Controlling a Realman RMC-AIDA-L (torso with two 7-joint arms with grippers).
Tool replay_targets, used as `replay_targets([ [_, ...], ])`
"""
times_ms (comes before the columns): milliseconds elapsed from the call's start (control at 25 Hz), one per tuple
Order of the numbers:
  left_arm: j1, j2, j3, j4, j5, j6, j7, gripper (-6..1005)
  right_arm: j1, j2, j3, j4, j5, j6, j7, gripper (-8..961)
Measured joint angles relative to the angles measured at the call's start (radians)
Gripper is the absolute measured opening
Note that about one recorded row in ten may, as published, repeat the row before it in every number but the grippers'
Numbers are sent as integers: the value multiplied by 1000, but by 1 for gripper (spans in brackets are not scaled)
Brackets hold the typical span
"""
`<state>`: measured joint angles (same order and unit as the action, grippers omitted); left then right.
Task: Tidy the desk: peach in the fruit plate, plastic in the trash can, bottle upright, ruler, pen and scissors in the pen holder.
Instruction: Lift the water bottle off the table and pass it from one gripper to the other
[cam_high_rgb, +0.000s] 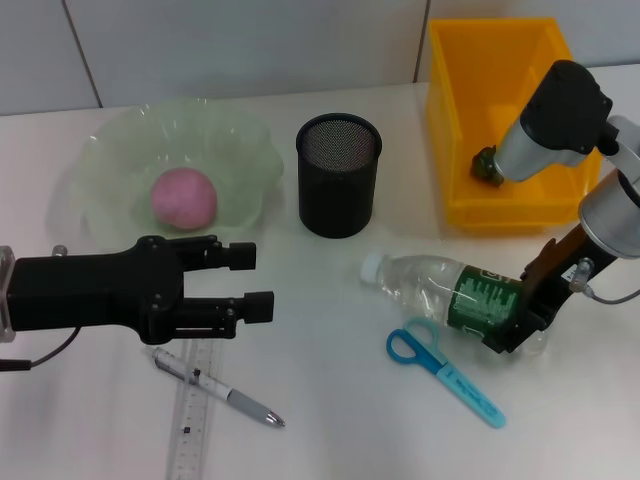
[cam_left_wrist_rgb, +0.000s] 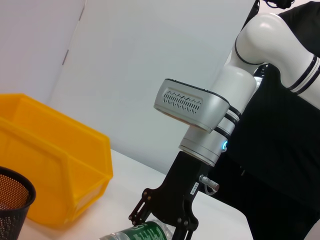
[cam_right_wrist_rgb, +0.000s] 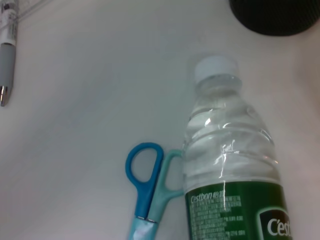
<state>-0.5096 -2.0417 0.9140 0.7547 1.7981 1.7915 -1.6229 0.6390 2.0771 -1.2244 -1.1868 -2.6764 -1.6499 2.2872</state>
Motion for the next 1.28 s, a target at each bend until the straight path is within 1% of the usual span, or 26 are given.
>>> replay_targets([
  [160, -2, 0, 0, 0, -1, 0, 0, 784, -21, 2, 0, -33, 21, 0, -13, 763],
  [360, -2, 0, 0, 0, -1, 1, 0, 784, -40, -1, 2, -54, 49, 1, -21, 763],
  [720, -1, 0, 0, 0, -1, 7, 0, 784, -29, -1, -9, -50, 43, -22, -18, 763],
  [840, -1, 0, 0, 0, -1, 11, 0, 784, -17, -2, -10, -48, 17, -40, 0, 763],
  [960, -1, 0, 0, 0, 0, 13, 0, 784, -4, 0, -23, -49, -56, -60, 15, 763],
  [1280, -1, 0, -1, 0, -1, 15, 0, 784, 10, 1, -74, -55, -103, -81, 57, 763],
])
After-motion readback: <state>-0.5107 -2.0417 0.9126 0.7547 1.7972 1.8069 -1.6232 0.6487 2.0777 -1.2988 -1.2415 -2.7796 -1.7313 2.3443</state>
